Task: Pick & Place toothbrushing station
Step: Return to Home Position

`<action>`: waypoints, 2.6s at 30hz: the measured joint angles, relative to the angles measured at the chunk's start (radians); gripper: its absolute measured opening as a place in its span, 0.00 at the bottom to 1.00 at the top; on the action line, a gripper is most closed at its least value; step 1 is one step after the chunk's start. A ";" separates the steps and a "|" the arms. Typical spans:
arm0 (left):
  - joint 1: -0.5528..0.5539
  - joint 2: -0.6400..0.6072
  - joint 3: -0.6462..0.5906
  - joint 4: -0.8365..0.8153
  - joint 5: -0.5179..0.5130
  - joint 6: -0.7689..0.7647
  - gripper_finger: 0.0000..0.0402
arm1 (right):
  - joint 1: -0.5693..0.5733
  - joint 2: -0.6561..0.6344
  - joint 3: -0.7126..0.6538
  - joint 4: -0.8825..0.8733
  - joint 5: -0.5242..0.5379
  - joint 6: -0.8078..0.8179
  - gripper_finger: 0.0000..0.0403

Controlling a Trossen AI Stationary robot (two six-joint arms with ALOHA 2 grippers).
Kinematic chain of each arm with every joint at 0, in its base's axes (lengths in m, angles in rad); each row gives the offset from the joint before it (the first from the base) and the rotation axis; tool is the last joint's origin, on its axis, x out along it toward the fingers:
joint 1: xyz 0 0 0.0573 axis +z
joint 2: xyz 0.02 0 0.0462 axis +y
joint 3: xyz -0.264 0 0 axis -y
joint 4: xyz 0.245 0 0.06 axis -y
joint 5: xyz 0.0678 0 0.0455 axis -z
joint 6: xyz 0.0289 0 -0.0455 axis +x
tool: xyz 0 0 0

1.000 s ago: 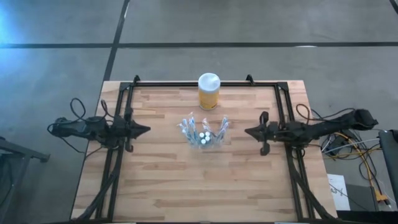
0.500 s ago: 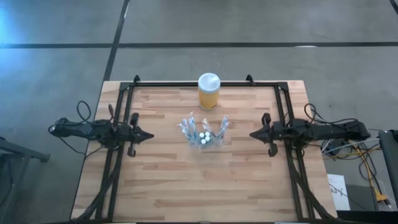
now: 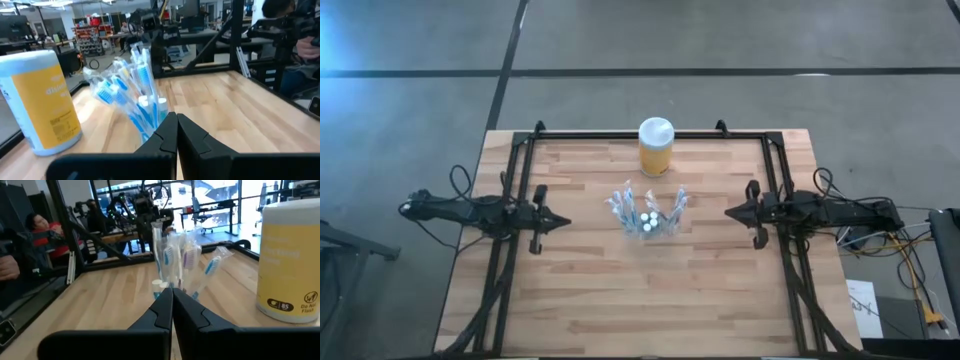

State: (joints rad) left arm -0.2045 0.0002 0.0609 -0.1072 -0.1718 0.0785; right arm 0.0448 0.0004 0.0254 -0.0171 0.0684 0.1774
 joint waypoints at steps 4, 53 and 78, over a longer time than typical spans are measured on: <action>0.000 0.000 -0.013 0.036 0.004 -0.006 0.00 | 0.000 0.015 -0.001 -0.003 0.004 0.006 0.02; 0.000 0.003 -0.014 0.033 -0.009 -0.003 0.03 | 0.001 0.015 -0.001 -0.001 0.005 0.004 0.02; 0.000 0.003 -0.014 0.033 -0.009 -0.004 0.02 | 0.000 0.015 -0.001 -0.001 0.004 0.003 0.02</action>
State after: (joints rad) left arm -0.2047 0.0033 0.0471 -0.0746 -0.1803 0.0750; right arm 0.0452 0.0154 0.0242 -0.0181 0.0727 0.1806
